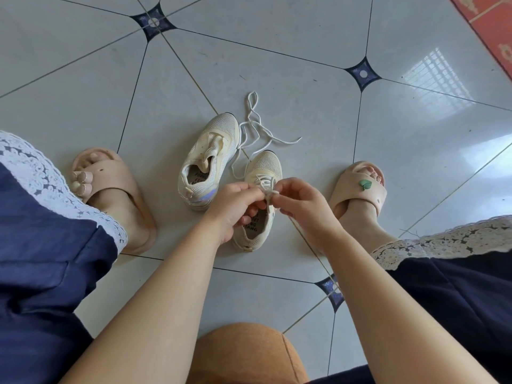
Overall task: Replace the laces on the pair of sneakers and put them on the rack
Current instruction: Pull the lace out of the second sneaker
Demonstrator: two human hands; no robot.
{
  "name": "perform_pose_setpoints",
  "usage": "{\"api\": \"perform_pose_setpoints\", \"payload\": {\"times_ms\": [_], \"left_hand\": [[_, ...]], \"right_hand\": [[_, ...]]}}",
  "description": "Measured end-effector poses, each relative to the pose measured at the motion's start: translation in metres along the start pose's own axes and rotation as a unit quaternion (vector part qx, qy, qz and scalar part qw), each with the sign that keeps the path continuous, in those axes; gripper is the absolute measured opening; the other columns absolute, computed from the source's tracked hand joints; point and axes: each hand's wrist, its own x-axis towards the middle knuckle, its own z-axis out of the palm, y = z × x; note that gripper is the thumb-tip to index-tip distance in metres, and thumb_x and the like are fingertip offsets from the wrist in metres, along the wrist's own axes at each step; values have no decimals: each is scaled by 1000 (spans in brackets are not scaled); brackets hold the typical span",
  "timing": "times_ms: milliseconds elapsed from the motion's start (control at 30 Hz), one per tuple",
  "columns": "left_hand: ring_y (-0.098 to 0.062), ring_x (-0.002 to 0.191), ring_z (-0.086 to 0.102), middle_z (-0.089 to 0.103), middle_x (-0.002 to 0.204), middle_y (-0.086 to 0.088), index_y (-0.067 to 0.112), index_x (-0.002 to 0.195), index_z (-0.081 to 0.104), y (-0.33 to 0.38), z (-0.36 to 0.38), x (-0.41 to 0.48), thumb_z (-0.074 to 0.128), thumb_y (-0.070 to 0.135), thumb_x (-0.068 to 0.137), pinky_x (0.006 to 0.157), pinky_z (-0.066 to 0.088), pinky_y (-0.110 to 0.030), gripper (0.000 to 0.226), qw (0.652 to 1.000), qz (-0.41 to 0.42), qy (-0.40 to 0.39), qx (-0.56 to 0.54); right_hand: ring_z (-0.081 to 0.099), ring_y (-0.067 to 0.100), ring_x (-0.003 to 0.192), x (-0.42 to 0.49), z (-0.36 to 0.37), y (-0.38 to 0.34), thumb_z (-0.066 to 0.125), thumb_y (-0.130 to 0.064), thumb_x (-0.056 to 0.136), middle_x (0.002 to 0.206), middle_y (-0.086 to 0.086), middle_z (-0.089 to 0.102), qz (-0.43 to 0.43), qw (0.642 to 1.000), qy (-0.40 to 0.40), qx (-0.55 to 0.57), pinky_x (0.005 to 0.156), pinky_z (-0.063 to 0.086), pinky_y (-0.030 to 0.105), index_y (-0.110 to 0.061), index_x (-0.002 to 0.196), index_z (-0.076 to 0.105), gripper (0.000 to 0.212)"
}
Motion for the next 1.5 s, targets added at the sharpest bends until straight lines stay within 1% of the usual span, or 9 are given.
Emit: {"api": "perform_pose_setpoints", "payload": {"times_ms": [133, 300, 433, 633, 800, 967, 1267, 1367, 1500], "left_hand": [[-3, 45, 42, 58, 57, 6, 15, 76, 64, -5, -1, -1, 61, 4, 80, 37, 30, -13, 13, 997, 39, 4, 71], [0, 45, 47, 57, 52, 13, 19, 75, 60, -10, -5, -1, 62, 4, 82, 39, 33, -12, 17, 993, 92, -2, 68], [0, 49, 50, 58, 55, 12, 19, 74, 60, -14, -6, -3, 62, 3, 83, 41, 36, -13, 19, 989, 128, -13, 71], [1, 51, 53, 62, 67, 5, 22, 72, 62, -11, -8, -4, 67, 5, 79, 43, 40, -14, 18, 979, 158, -8, 129], [0, 55, 55, 64, 65, 9, 23, 74, 66, -5, -9, -4, 66, 8, 79, 45, 43, -16, 16, 971, 165, 5, 175], [4, 60, 55, 63, 68, 15, 25, 74, 67, 1, -11, 0, 72, 15, 76, 57, 42, -10, 12, 928, 213, 13, 305], [5, 61, 55, 59, 67, 17, 18, 78, 67, -3, -7, 0, 69, 9, 76, 60, 42, -7, 10, 914, 223, 30, 338], [13, 56, 53, 57, 64, 19, 23, 75, 62, -4, -5, 0, 69, 6, 75, 58, 41, -3, 18, 915, 234, 27, 327], [12, 57, 53, 57, 66, 21, 14, 83, 68, -3, -3, -1, 69, 5, 75, 60, 40, -1, 12, 909, 250, 35, 331]], "right_hand": [[52, -5, 61, -3, 6, 3, 60, 1, 80, 67, -15, 60, -85, 972, 29, -216, 64, 39, 9, -30, 69, 57, 33], [59, 6, 70, -6, 3, 2, 57, 3, 79, 65, -8, 66, 30, 999, 23, -3, 70, 45, 18, -20, 67, 66, 28], [62, 8, 67, -5, 6, 4, 64, -4, 84, 68, -2, 66, 65, 993, 20, 93, 66, 48, 18, -13, 85, 64, 8], [62, 4, 63, -4, 6, 6, 72, -3, 75, 67, -4, 67, 30, 998, 58, 8, 63, 49, 14, -12, 83, 66, 13], [64, 7, 72, -3, 8, 7, 72, -6, 74, 73, -7, 69, -4, 991, 100, -92, 76, 52, 25, -20, 80, 65, 16], [63, 4, 74, -3, 11, 8, 68, -10, 76, 75, -11, 67, -49, 974, 124, -185, 78, 50, 20, -21, 83, 65, 14], [61, 6, 71, -3, 9, 4, 65, 2, 77, 75, -6, 65, -33, 995, 78, -50, 74, 50, 21, -24, 85, 60, 28], [58, 12, 73, -3, 8, 6, 63, 6, 76, 77, -4, 60, -39, 996, 71, -45, 76, 50, 30, -23, 89, 52, 34], [55, 5, 68, -2, 10, 6, 62, 7, 76, 80, -6, 56, -64, 993, 72, -71, 71, 49, 24, -24, 93, 46, 39]]}}
